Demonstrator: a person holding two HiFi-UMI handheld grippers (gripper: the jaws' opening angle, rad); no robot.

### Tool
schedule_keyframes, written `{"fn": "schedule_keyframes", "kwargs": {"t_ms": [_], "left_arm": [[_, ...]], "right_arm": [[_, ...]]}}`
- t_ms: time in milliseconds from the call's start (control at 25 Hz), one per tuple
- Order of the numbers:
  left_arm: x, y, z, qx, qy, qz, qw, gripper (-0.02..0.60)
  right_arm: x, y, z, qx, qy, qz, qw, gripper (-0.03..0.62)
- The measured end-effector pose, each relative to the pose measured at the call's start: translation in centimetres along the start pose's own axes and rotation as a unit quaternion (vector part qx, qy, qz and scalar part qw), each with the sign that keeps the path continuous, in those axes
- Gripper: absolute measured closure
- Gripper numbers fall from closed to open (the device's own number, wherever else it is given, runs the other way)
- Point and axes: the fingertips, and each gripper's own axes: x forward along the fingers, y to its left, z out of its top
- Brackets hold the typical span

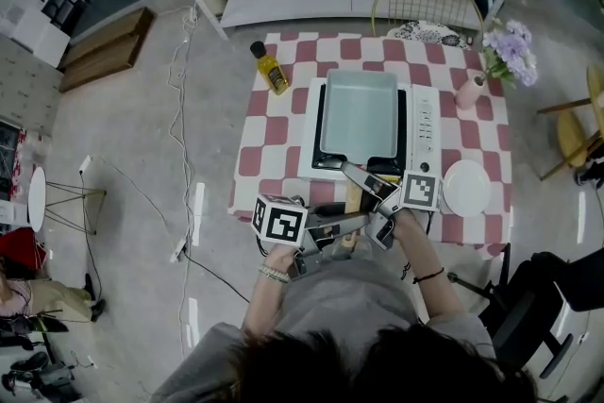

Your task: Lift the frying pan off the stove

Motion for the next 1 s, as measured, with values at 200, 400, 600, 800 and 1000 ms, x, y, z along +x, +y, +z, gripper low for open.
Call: {"fn": "schedule_keyframes", "kwargs": {"t_ms": [200, 400, 600, 800, 1000], "left_arm": [[0.09, -0.15, -0.11, 0.001, 0.005, -0.006, 1.0, 0.39], [0.1, -0.13, -0.14, 0.012, 0.008, -0.004, 0.9999, 0.39], [0.08, -0.08, -0.2, 0.019, 0.009, -0.004, 0.9998, 0.39], [0.06, -0.12, -0.07, 0.025, 0.007, -0.004, 0.9997, 0.39], [-0.06, -0.27, 0.06, 0.033, 0.01, -0.003, 0.9994, 0.39]], "right_arm": [[0.09, 0.11, 0.0, -0.001, 0.016, 0.011, 1.0, 0.385], [0.19, 0.22, -0.08, 0.004, 0.023, 0.014, 1.0, 0.388], [0.17, 0.1, -0.14, 0.006, 0.02, 0.012, 1.0, 0.39], [0.15, 0.18, 0.04, 0.008, 0.016, 0.018, 1.0, 0.39], [0.05, 0.48, 0.26, 0.006, 0.011, 0.023, 1.0, 0.39]]}}
